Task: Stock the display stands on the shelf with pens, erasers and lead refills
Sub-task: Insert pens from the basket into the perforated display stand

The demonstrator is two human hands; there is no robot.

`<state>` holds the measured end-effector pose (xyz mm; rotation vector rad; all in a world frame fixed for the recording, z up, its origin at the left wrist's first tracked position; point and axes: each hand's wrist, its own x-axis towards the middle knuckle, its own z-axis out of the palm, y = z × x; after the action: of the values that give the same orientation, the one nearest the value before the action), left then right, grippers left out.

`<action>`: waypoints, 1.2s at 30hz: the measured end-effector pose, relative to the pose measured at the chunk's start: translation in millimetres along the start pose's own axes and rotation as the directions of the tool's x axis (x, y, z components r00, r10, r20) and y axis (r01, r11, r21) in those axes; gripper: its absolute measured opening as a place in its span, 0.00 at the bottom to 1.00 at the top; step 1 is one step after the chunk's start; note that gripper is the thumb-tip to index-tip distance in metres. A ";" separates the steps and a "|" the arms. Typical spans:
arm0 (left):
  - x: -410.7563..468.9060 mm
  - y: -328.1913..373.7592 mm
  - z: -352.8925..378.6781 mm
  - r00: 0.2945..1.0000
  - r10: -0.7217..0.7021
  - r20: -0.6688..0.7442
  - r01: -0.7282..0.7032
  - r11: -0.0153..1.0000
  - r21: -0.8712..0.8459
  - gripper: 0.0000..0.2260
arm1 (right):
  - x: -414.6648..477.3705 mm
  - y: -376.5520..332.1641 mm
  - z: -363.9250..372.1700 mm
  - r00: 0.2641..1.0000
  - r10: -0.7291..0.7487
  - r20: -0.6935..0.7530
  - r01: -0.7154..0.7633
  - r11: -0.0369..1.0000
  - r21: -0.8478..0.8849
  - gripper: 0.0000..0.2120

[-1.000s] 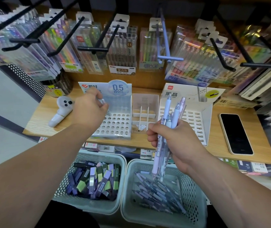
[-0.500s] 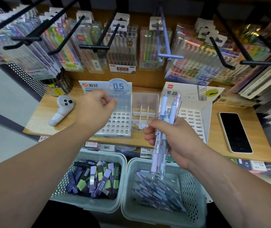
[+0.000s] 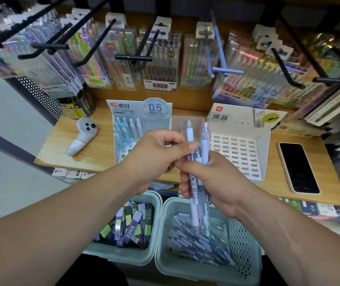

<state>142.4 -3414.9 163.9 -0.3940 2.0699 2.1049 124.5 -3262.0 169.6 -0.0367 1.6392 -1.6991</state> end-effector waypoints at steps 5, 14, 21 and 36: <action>5.1 1.7 -3.7 0.997 -0.053 -0.064 0.048 0.996 -0.078 0.08 | 2.6 -0.2 -0.6 0.998 0.043 -0.048 -0.041 0.999 0.026 0.09; 14.6 2.0 -16.6 0.979 -0.106 -0.177 0.017 0.896 -0.443 0.07 | 5.3 -3.4 -4.9 0.977 0.036 -0.211 0.019 0.967 0.255 0.11; 13.1 4.0 -22.0 0.978 -0.058 -0.202 -0.028 0.916 -0.400 0.08 | 8.7 -5.2 -11.1 0.949 0.006 -0.316 0.093 0.951 0.295 0.05; -0.6 -18.0 -25.3 0.848 0.496 0.188 -0.439 0.456 0.774 0.10 | 13.3 7.8 -9.5 0.911 -0.260 -0.320 0.231 0.965 -0.126 0.05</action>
<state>150.2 -3439.6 146.8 0.3025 3.1355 1.0362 114.0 -3260.1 155.0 0.0045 2.0309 -1.9023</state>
